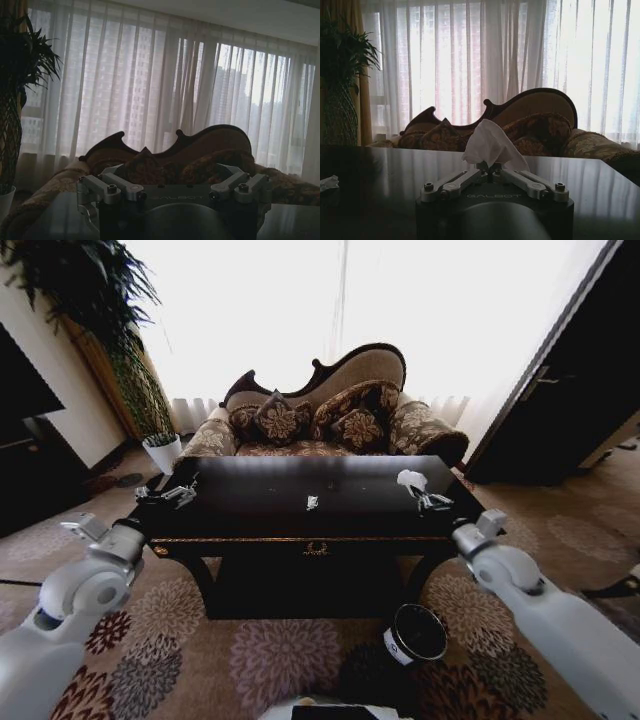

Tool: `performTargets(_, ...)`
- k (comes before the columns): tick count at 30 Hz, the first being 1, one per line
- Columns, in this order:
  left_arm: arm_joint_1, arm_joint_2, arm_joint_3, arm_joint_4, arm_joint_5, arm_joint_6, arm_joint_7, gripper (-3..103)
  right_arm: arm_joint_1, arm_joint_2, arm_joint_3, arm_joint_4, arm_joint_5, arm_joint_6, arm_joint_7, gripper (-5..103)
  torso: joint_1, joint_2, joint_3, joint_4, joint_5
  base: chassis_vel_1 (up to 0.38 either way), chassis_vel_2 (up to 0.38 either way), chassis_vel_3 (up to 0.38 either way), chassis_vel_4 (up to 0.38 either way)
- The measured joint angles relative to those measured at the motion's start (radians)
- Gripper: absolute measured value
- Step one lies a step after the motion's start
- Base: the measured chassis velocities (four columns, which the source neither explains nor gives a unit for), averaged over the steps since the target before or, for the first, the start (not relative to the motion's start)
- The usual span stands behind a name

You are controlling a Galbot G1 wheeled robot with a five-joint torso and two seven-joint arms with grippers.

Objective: Move to the front of the table and place the trash on the table into the trash bin.

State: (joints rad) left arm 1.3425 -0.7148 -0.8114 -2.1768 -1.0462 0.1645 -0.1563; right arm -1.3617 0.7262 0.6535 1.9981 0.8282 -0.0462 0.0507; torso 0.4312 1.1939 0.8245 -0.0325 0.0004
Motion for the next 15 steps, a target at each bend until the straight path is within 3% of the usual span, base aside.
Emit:
performTargets(4, 0.0, 0.0, 0.0, 0.0, 0.0, 0.0, 0.0, 100, -0.12, 0.077, 0.11, 0.059, -0.019, 0.013, 0.002, 0, 0.0, 0.0, 0.0, 0.0001, -0.0005, 0.0, 0.0, 0.0, 0.0)
performTargets(15, 0.0, 0.0, 0.0, 0.0, 0.0, 0.0, 0.0, 100, -0.361, 0.22, 0.238, 0.139, -0.103, 0.094, -0.009, 0, 0.0, 0.0, 0.0, 0.0001, -0.0005, 0.0, 0.0, 0.0, 0.0)
